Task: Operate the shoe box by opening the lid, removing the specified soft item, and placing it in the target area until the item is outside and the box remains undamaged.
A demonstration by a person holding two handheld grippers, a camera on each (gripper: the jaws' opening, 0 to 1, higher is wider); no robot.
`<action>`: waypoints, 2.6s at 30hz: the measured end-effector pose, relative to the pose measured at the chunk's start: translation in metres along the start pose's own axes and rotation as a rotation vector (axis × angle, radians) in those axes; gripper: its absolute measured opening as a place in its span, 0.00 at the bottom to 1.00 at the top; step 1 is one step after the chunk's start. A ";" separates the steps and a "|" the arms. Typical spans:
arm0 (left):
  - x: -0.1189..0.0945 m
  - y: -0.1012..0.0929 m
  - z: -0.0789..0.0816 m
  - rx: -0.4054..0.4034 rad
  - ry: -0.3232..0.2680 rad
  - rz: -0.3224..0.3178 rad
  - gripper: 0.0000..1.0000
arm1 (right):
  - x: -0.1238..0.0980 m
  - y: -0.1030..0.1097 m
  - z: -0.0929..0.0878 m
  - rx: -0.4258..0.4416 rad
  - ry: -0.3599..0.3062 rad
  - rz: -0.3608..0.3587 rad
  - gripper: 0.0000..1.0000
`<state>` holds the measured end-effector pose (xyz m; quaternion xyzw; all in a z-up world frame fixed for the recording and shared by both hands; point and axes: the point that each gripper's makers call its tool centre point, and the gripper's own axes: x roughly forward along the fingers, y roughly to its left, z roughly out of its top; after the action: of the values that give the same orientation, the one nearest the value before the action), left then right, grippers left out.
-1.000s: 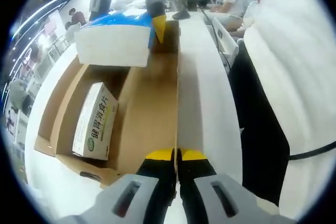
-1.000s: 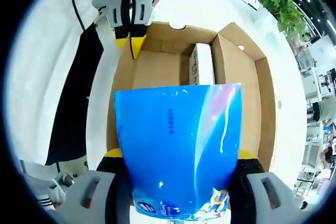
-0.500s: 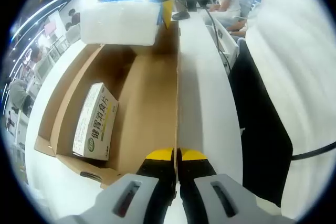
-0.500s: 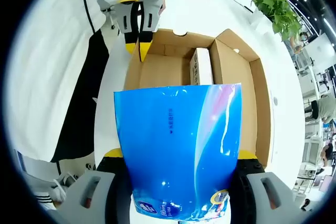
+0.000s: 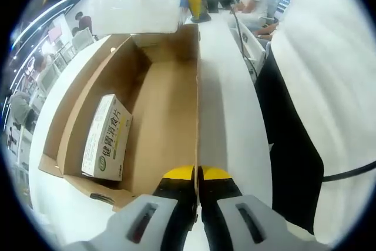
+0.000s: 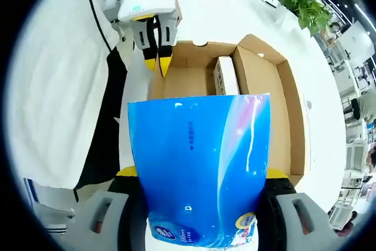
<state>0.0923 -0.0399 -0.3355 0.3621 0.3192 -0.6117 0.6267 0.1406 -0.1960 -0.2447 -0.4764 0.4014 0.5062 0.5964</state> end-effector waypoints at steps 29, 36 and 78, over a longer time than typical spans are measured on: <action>-0.002 0.000 0.000 -0.005 0.001 -0.004 0.01 | -0.036 0.005 -0.048 0.082 -0.002 -0.170 0.74; -0.003 -0.001 0.001 -0.005 0.002 -0.005 0.01 | -0.050 0.005 -0.056 0.141 -0.011 -0.196 0.74; -0.003 0.001 0.003 -0.014 0.007 -0.009 0.01 | -0.068 0.046 -0.147 0.259 0.114 -0.207 0.75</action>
<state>0.0928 -0.0405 -0.3312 0.3585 0.3272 -0.6112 0.6252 0.0841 -0.3528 -0.2197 -0.4624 0.4453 0.3581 0.6780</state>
